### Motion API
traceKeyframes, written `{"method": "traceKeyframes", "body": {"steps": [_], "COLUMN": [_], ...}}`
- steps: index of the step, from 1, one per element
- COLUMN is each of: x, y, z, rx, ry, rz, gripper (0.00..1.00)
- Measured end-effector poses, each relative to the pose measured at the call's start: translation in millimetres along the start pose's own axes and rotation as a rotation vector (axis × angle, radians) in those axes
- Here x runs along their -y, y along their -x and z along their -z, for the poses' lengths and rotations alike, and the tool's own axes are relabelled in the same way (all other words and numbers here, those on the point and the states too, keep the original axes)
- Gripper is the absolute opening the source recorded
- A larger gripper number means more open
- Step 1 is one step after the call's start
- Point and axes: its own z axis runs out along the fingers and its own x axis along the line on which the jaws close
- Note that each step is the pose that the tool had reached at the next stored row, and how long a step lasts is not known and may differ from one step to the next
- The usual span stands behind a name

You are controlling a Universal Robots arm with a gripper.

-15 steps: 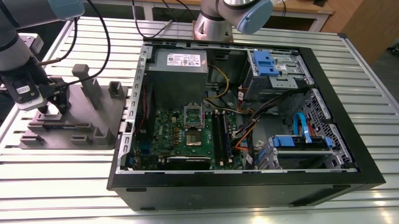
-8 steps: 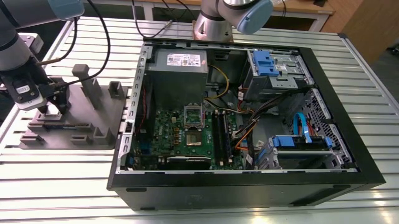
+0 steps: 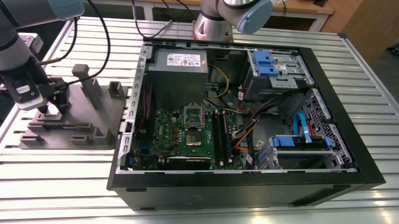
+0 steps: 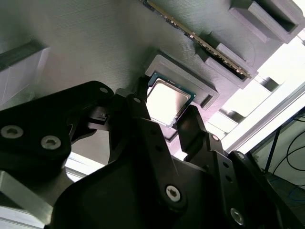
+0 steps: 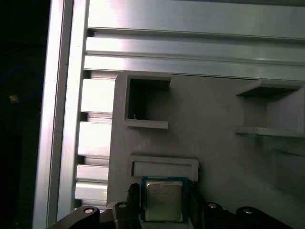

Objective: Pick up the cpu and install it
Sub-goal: 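Pick up the cpu and move it towards the insertion slot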

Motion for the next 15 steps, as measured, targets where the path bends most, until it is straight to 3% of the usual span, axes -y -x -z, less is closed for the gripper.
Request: {"method": "traceKeyframes", "body": {"steps": [15], "x": [0.0], "y": [0.0], "z": [0.6], "rx": [-0.0001], "ry": [0.0000], "rz": [0.001], "gripper": [0.52]}}
